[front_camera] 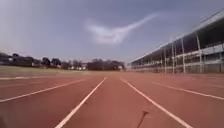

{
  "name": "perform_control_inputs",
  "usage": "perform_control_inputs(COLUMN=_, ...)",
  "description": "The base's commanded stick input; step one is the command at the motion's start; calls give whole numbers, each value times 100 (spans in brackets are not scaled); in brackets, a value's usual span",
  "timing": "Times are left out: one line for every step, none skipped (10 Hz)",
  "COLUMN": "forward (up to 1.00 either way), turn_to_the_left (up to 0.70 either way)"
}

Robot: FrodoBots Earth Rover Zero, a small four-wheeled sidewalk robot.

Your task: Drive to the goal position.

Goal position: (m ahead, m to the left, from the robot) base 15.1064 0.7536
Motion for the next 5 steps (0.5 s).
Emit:
perform_control_inputs(forward=70, turn_to_the_left=0)
perform_control_inputs(forward=70, turn_to_the_left=0)
perform_control_inputs(forward=70, turn_to_the_left=0)
perform_control_inputs(forward=70, turn_to_the_left=0)
perform_control_inputs(forward=70, turn_to_the_left=0)
